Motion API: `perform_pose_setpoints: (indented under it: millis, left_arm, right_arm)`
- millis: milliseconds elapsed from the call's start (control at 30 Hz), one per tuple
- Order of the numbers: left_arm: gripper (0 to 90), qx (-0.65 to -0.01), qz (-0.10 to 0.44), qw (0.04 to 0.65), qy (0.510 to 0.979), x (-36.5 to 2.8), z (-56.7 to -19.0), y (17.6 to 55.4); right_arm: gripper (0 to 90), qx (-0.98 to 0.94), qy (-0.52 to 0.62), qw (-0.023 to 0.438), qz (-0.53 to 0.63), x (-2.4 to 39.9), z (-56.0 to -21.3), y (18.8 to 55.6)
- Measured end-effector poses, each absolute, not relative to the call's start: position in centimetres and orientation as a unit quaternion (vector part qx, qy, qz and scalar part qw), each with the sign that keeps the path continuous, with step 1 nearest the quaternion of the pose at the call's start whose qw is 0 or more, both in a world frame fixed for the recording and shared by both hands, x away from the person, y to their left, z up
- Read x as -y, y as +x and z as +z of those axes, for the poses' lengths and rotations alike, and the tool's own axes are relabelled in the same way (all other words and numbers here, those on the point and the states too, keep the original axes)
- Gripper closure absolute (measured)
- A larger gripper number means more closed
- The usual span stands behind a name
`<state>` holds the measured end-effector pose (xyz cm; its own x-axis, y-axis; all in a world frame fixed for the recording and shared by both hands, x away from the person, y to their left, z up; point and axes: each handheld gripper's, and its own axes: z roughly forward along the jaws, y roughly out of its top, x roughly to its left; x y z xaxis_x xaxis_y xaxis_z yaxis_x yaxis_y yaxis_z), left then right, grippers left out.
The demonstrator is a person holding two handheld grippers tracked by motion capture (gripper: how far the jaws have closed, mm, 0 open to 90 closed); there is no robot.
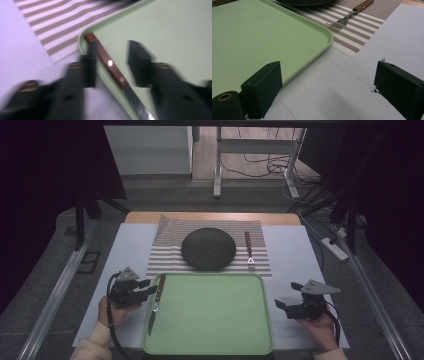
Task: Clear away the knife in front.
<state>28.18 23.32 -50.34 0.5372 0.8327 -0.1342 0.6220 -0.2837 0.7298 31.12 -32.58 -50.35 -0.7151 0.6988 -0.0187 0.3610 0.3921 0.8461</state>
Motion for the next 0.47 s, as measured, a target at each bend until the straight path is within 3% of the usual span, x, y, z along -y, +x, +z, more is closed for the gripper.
perform_pose_setpoints:
  millis: [133,467]
  left_arm:
    - [37.1,-0.472,0.142,0.384,0.781,-23.65,-50.49,27.35]
    - [31.0,-0.468,0.147,0.377,0.786,-23.6,-50.61,27.21]
  right_arm:
    - [7.8,-0.811,0.324,0.19,0.448,32.58,-50.32,31.11]
    - [7.8,-0.809,0.318,0.192,0.455,32.6,-50.19,31.0]
